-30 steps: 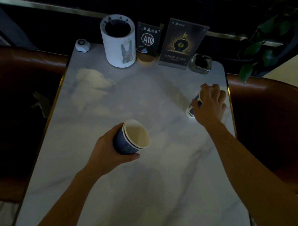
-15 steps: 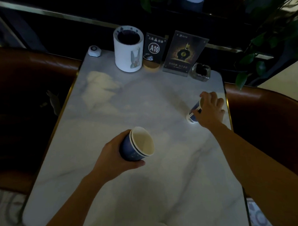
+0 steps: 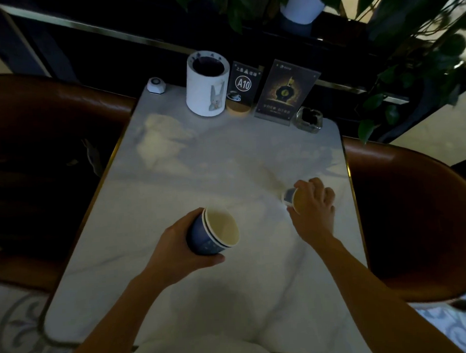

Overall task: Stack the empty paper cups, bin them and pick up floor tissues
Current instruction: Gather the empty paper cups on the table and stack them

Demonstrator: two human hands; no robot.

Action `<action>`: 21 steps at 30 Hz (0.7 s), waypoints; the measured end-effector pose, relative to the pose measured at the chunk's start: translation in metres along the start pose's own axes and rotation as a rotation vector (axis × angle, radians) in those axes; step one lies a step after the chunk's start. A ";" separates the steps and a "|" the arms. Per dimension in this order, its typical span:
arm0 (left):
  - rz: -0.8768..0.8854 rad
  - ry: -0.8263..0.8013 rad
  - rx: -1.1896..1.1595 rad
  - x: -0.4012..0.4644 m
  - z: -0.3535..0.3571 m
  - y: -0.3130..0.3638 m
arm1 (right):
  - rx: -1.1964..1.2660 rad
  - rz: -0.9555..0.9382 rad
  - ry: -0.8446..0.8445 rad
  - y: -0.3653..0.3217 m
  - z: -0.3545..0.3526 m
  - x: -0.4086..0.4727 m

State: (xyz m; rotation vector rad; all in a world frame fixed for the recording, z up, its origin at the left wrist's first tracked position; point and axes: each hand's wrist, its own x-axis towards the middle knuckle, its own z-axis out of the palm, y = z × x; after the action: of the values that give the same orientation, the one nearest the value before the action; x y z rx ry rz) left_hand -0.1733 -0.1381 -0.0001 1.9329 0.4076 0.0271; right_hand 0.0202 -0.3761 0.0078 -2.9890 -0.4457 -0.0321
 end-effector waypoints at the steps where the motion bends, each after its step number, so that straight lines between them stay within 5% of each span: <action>1: -0.003 0.000 -0.002 -0.003 0.000 -0.002 | 0.001 -0.009 0.013 -0.002 0.000 -0.007; 7: -0.031 -0.007 0.000 -0.030 0.004 -0.017 | 0.165 -0.082 -0.049 -0.021 -0.003 -0.068; 12: -0.032 0.000 0.012 -0.039 0.005 -0.020 | 0.708 0.034 -0.217 -0.034 -0.016 -0.086; 21: -0.056 -0.045 0.064 -0.047 0.014 -0.024 | 0.971 0.145 -0.195 -0.020 -0.029 -0.105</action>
State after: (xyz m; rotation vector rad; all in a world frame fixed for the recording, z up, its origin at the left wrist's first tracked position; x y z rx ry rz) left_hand -0.2205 -0.1566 -0.0194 1.9801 0.4364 -0.0668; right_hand -0.0866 -0.3913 0.0350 -2.0560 -0.1721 0.3765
